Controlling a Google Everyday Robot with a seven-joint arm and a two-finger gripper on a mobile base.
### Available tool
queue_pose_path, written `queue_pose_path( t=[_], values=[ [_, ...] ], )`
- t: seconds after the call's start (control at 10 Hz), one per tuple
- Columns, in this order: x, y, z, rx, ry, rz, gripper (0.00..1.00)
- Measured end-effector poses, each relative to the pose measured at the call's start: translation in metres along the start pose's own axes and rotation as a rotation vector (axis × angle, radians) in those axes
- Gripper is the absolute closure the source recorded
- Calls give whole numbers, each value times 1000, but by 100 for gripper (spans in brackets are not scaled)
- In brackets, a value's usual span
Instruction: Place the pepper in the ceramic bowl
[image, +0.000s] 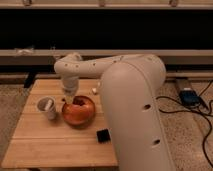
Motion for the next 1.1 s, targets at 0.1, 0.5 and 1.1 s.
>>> queue_pose_path(
  t=[0.1, 0.5, 1.1],
  values=[
    [3, 3, 3, -8, -6, 19, 37],
    [18, 8, 9, -19, -17, 85, 20],
    [22, 3, 6, -5, -22, 114, 20]
  ],
)
